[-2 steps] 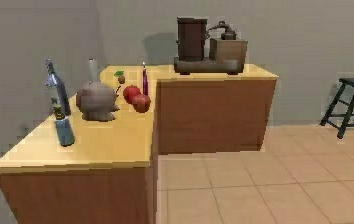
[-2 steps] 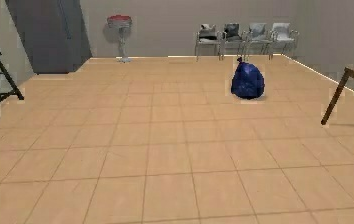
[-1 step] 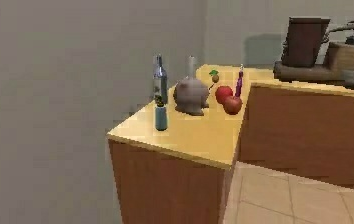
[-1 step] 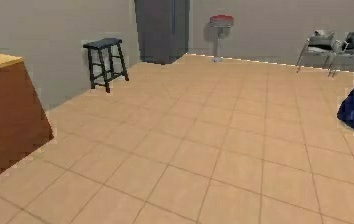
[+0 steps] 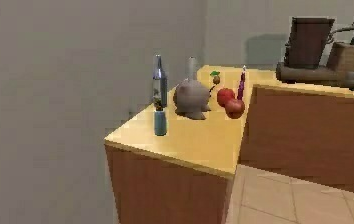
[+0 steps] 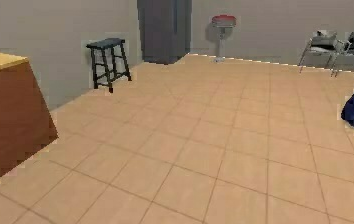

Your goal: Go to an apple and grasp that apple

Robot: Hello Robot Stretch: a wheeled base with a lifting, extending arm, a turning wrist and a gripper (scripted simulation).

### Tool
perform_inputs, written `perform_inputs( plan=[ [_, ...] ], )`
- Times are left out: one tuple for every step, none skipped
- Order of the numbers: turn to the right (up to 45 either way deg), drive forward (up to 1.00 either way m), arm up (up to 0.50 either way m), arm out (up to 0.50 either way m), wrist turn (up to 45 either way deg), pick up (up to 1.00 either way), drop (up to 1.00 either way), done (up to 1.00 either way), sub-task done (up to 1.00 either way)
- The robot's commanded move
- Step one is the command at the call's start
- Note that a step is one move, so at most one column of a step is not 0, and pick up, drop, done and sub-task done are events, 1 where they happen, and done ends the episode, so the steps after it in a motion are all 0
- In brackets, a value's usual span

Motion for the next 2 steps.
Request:
perform_inputs(
  plan=[
    [-45.0, 0.00, 0.00, 0.00, 0.0, 0.00, 0.00, 0.00, 0.00],
    [-27.0, 0.00, 0.00, 0.00, 0.0, 0.00, 0.00, 0.00, 0.00]
  ],
)
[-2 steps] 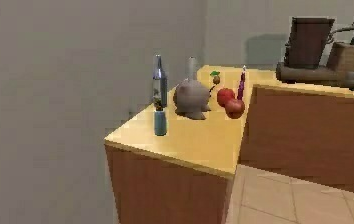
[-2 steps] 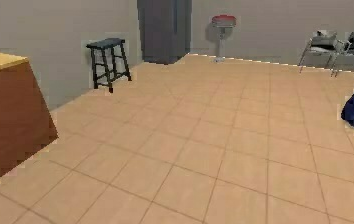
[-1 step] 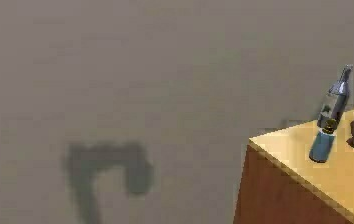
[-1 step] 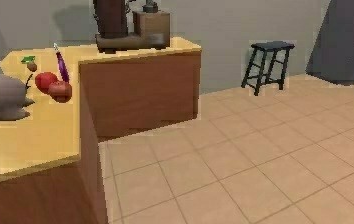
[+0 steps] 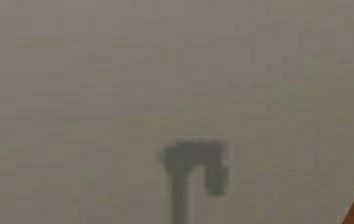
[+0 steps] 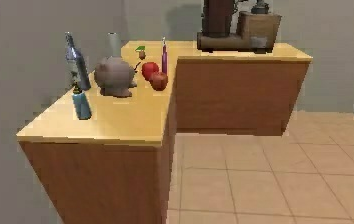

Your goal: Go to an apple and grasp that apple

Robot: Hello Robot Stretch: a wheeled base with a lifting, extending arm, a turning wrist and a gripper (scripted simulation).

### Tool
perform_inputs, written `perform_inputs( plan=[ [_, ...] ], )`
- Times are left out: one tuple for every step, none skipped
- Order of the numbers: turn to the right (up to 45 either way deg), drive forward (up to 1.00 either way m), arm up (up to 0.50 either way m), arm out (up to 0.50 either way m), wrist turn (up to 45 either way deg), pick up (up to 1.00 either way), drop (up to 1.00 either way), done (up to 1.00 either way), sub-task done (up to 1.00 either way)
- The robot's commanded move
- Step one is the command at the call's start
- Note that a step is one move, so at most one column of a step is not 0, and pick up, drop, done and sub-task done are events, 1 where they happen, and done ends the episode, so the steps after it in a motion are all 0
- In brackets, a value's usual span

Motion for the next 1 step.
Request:
perform_inputs(
  plan=[
    [45.0, 0.00, 0.00, 0.00, 0.0, 0.00, 0.00, 0.00, 0.00]
  ],
)
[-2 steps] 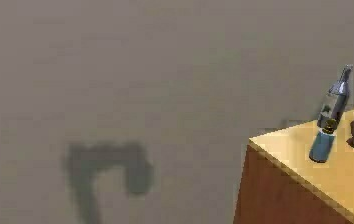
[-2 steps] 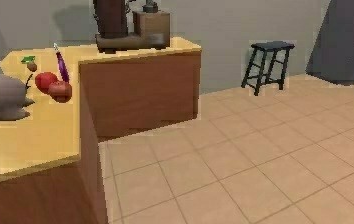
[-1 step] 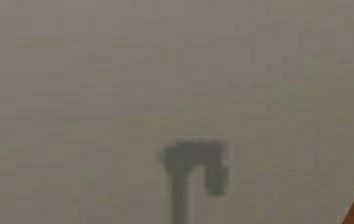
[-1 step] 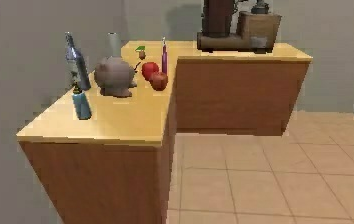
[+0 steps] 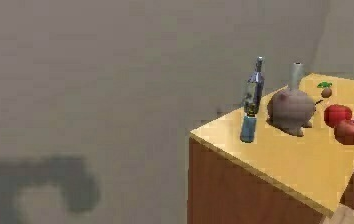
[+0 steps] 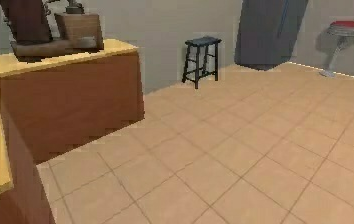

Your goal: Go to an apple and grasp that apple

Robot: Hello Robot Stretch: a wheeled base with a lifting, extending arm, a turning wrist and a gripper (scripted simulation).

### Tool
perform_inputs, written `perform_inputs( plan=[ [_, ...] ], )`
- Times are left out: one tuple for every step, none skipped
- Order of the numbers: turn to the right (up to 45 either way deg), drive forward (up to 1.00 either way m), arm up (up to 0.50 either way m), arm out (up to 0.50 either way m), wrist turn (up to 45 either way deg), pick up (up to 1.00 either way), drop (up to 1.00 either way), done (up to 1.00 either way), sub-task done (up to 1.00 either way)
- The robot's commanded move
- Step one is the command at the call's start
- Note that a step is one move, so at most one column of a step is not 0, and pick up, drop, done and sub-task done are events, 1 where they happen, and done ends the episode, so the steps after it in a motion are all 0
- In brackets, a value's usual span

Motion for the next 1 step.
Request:
perform_inputs(
  plan=[
    [45.0, 0.00, 0.00, 0.00, 0.0, 0.00, 0.00, 0.00, 0.00]
  ],
)
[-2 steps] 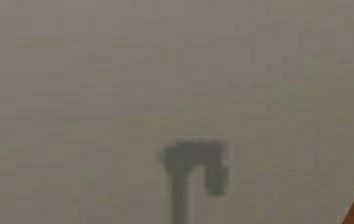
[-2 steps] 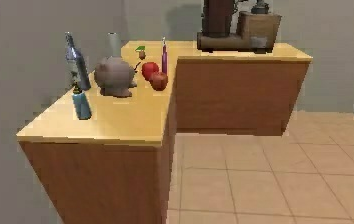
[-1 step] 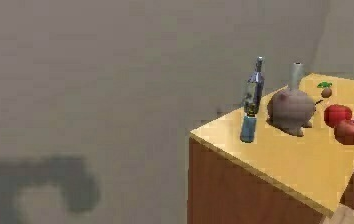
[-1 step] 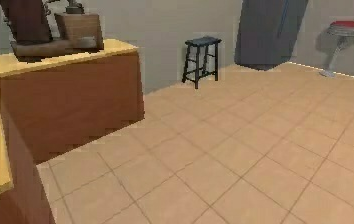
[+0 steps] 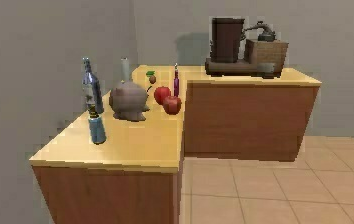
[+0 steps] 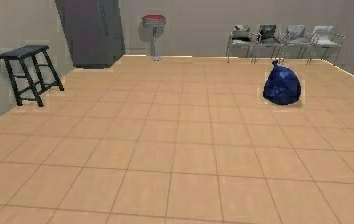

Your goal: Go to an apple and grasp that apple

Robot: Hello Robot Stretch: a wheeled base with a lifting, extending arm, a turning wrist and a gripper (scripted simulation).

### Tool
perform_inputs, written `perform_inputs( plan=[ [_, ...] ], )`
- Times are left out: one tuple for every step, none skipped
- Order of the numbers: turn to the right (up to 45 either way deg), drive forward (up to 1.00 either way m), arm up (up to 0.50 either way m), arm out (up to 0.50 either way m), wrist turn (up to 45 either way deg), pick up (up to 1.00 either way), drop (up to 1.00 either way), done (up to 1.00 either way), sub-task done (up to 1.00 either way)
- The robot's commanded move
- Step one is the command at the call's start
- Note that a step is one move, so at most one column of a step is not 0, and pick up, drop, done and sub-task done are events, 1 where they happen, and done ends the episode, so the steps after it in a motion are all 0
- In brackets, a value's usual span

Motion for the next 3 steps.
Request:
perform_inputs(
  plan=[
    [21.0, 0.00, 0.00, 0.00, 0.0, 0.00, 0.00, 0.00, 0.00],
    [0.0, 0.55, 0.00, 0.00, 0.0, 0.00, 0.00, 0.00, 0.00],
    [-15.0, 0.00, 0.00, 0.00, 0.0, 0.00, 0.00, 0.00, 0.00]
  ],
)
